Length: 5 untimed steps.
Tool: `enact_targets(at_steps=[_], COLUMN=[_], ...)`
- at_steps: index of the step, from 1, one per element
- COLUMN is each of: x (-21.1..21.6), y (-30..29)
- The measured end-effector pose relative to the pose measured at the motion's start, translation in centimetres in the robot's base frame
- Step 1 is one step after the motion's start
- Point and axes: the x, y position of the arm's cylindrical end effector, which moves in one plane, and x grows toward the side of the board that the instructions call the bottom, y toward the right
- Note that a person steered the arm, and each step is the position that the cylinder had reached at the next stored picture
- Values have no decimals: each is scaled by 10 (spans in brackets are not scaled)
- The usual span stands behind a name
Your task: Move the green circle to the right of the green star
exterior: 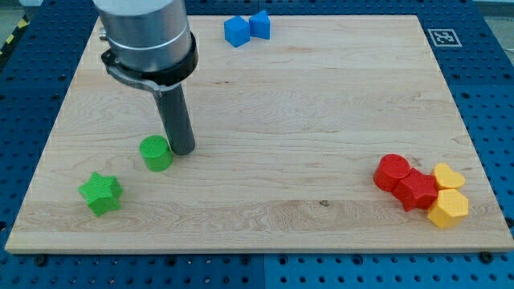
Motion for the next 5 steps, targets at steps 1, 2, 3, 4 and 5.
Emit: enact_targets(at_steps=[1, 2, 3, 4, 5], x=[-6, -6, -1, 13, 36], y=[-13, -25, -32, -32, -32])
